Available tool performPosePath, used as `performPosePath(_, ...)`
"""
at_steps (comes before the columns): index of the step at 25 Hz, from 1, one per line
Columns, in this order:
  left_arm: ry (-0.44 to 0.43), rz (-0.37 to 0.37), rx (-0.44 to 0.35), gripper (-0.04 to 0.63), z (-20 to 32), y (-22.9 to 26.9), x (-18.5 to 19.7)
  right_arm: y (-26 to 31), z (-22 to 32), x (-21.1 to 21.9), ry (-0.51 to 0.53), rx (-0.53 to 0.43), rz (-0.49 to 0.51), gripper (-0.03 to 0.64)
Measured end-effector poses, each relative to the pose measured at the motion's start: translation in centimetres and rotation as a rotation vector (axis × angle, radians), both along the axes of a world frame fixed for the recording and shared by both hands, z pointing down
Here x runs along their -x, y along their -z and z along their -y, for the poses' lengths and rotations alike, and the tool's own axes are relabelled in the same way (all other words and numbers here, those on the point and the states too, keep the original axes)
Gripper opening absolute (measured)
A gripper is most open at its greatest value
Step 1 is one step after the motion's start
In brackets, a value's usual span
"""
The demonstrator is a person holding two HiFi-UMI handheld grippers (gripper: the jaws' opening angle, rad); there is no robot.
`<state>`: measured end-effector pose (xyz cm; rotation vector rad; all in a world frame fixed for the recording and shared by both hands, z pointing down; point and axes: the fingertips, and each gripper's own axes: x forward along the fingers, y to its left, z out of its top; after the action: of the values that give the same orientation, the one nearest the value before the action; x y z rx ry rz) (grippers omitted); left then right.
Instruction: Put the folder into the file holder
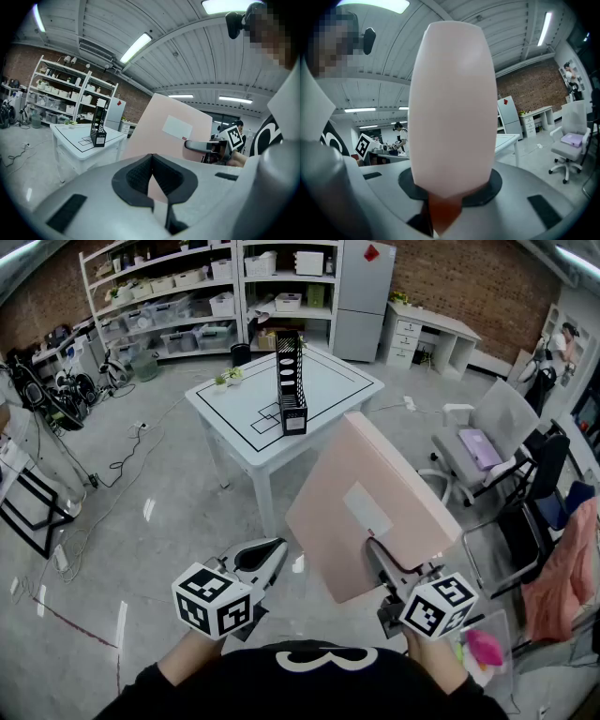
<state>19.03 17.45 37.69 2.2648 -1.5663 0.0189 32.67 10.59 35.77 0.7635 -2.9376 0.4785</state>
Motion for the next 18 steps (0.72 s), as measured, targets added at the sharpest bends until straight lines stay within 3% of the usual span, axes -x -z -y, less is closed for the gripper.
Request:
performPosePath(11,0.018,-0.015,0.016,0.006,1.0,-2.4,7.9,-0.8,1.2,7.4,-0.016,-0.009,-0.001,0.13)
performPosePath(18,0.029,-0.03,0.054,0.006,3.1,-4.0,10.5,-2.0,3.7,9.8,-0.026,0.017,0.003,0.13)
